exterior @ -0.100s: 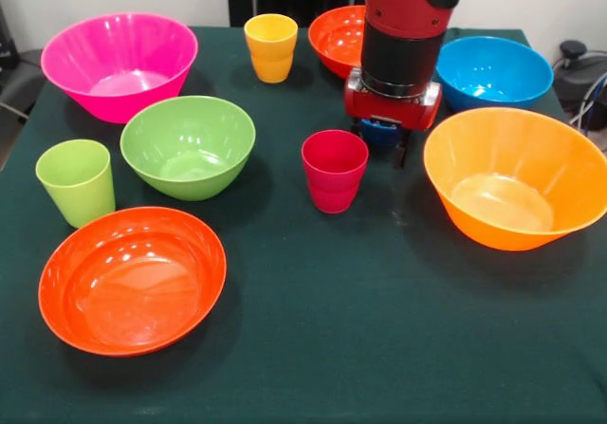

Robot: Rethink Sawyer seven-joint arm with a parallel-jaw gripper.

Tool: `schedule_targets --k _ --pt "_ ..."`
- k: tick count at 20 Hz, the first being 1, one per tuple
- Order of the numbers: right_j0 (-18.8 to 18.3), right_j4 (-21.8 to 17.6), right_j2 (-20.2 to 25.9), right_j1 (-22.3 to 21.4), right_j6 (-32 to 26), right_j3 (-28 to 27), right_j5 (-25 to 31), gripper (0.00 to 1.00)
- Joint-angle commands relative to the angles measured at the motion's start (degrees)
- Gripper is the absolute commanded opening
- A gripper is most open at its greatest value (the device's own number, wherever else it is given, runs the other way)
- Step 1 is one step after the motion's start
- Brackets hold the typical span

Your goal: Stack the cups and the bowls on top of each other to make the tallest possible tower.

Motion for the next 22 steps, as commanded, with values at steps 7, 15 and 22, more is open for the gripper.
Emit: schedule_targets --k 7,15,22 --pt "-0.97 1.68 5.85 -0.51 6.05 -3.81 7.86 1.00" --pt "-1.26 1.09 6.21 -0.94 5.59 -2.56 7.06 1.00" --pt "0.00 0.64 4.78 -3.12 5.96 -1.81 9.48 1.00"
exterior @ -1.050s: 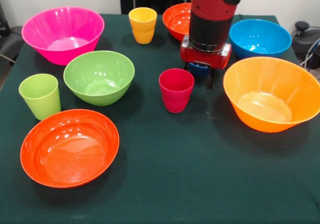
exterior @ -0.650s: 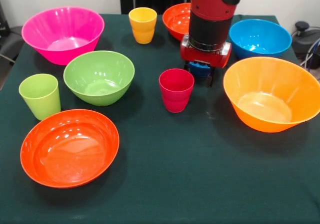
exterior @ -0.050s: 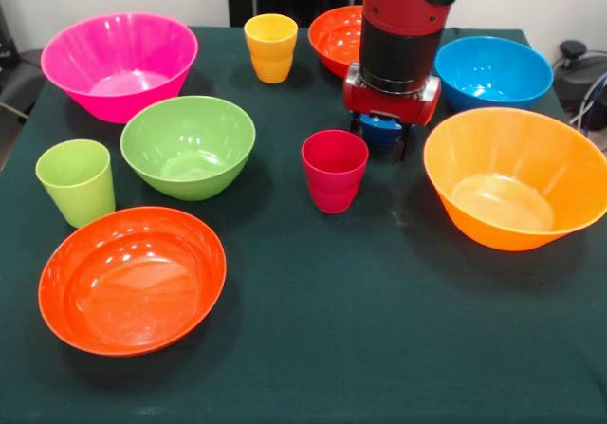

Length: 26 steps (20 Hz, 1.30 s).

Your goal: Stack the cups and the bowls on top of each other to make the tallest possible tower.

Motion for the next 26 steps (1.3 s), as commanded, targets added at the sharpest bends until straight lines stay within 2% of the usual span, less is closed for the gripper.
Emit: schedule_targets --k 1,6,16,26 --pt "0.37 0.66 4.41 -2.39 6.00 -1.51 6.98 1.00" --pt "1.79 0.25 2.53 -4.15 6.36 -3.12 11.24 1.00" --pt "3.12 -0.28 0.15 -2.64 7.17 -11.48 18.92 1.00" --pt "2.78 -0.26 0.31 0.02 7.28 -15.47 19.26 1.00"
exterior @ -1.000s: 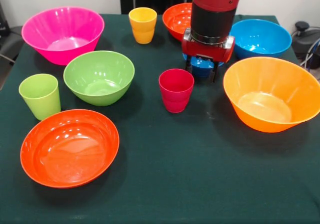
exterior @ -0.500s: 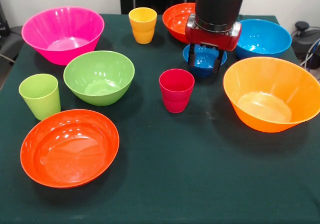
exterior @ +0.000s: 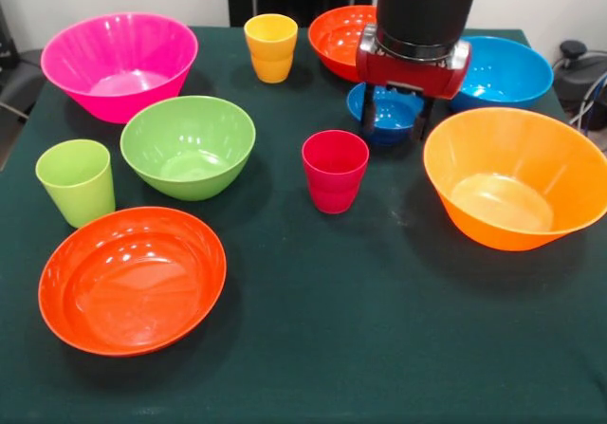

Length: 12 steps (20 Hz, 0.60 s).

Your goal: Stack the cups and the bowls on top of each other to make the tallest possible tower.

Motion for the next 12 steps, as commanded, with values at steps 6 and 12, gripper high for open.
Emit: schedule_targets --k 6,12 --pt "0.45 0.25 3.17 5.64 7.61 -9.74 6.74 1.00" --pt "0.70 0.57 3.06 5.28 8.11 -10.80 8.68 1.00"
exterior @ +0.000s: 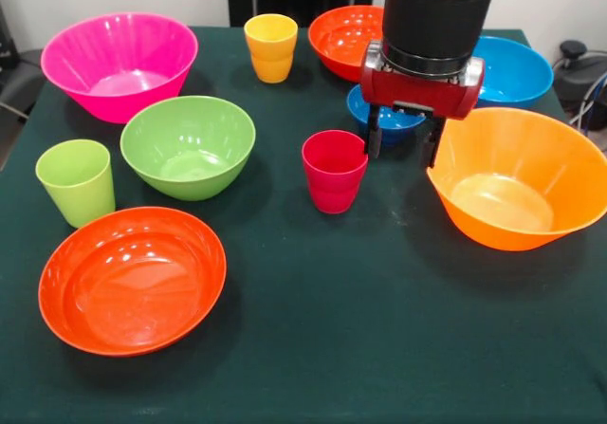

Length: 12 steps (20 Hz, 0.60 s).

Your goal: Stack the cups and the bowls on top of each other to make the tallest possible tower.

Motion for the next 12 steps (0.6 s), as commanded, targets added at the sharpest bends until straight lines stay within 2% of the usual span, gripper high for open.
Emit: schedule_targets --k 1,7,10,12 --pt "0.72 0.64 3.07 3.22 8.17 -4.15 8.71 1.00" --pt "1.32 0.98 3.32 3.24 8.89 -5.06 10.00 1.00" --pt "1.42 0.72 5.05 3.90 6.92 -5.34 10.60 1.00" --pt "0.25 0.40 7.87 3.66 2.41 -3.97 10.61 1.00"
